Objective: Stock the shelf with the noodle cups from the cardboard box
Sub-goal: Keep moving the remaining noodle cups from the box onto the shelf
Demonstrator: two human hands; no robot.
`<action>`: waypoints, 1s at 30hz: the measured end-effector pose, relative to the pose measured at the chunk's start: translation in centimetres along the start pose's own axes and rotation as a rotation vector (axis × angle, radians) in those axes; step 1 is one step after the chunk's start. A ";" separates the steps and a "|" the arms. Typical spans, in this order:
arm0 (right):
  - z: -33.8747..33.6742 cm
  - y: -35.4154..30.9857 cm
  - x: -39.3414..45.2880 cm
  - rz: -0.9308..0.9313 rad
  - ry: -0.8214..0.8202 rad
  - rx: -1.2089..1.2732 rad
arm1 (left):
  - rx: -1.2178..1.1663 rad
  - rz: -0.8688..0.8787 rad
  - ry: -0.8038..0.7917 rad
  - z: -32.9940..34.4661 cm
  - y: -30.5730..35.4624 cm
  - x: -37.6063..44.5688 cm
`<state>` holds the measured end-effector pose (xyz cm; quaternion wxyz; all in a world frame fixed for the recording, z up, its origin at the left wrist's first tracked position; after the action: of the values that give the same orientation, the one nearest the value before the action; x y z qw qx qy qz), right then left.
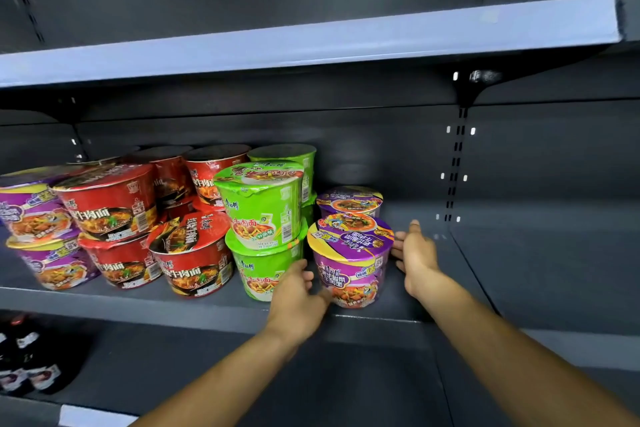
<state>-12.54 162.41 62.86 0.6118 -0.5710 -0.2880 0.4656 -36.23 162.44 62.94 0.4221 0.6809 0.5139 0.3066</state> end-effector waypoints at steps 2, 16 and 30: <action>-1.5 0.2 -0.9 -0.029 0.092 -0.017 | -0.021 0.012 0.003 -0.3 0.2 -1.0; 5.3 5.5 -16.3 -0.067 -0.199 -0.182 | 0.015 -0.033 -0.027 -2.8 -6.9 -12.8; 8.8 34.1 -23.0 0.518 -0.487 -0.436 | 0.115 -0.534 -0.227 -0.7 -28.2 -23.5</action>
<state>-37.71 142.58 35.65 0.2533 -0.6140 -0.3629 0.6535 -55.98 143.32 38.57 0.5035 0.5743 0.6410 0.0768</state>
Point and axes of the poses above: each hand's wrist, its own x-axis towards the middle knuckle, its own z-axis out of the palm, y = z × x, the point moved 10 cm from there along x, towards the middle knuckle, and after that the axes turned 14 degrees about -y, right-handed, at the moved point
